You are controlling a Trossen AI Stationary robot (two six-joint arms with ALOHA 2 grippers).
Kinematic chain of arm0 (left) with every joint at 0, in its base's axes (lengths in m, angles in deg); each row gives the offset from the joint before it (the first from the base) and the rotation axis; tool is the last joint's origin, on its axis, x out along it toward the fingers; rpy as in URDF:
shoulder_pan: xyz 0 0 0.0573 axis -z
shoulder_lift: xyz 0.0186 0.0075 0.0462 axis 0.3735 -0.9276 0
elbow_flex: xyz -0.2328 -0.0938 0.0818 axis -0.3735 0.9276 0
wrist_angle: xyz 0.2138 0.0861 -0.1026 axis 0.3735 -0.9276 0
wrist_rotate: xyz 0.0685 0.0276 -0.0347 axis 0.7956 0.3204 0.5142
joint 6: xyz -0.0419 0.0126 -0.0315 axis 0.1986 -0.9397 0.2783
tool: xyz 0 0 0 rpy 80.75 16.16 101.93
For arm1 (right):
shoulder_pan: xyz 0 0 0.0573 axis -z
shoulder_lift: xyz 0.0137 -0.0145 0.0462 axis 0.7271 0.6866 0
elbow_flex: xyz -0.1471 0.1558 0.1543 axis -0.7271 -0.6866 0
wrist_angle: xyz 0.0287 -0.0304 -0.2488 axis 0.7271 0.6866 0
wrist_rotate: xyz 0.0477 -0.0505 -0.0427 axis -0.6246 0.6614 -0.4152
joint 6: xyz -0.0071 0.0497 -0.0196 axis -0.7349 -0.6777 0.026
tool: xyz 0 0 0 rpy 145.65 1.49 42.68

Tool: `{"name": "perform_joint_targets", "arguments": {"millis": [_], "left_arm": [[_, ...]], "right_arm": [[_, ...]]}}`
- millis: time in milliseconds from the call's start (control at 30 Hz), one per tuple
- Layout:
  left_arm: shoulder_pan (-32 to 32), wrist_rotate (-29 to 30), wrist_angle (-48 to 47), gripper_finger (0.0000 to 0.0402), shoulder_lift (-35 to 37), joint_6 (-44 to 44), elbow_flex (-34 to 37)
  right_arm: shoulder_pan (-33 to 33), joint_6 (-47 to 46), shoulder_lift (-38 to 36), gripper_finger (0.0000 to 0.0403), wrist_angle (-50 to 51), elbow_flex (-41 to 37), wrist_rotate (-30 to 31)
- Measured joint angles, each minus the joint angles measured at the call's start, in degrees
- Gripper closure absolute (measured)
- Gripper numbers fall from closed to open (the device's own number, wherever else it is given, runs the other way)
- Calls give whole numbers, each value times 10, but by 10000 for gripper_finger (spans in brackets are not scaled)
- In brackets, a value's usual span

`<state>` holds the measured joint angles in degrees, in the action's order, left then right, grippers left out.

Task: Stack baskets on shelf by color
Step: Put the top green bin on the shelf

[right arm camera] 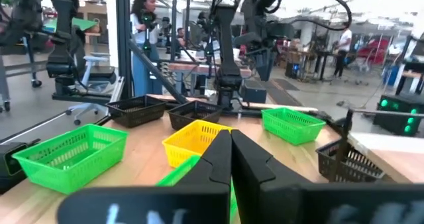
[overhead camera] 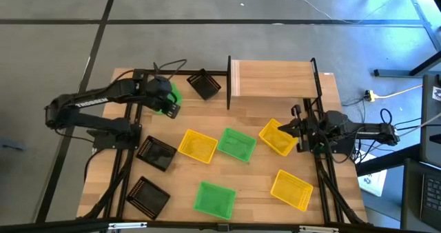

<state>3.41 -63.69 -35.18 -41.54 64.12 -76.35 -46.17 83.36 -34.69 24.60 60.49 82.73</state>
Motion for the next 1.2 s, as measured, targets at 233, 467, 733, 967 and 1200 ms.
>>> {"name": "perform_joint_targets", "arguments": {"millis": [233,467,733,967,1200], "left_arm": [[-7,19,4,317,-46,-33,0],[-34,50,9,316,-77,-123,0],[-102,-5,19,317,-134,-91,0],[-123,-10,43,316,-183,-178,0],[-137,1,53,319,-228,-250,0]], "right_arm": [[0,0,70,402,85,108,13],[0,-45,186,402,177,241,41],[0,-59,271,402,223,359,25],[0,-89,327,402,343,459,15],[0,-89,350,402,372,487,15]]}}
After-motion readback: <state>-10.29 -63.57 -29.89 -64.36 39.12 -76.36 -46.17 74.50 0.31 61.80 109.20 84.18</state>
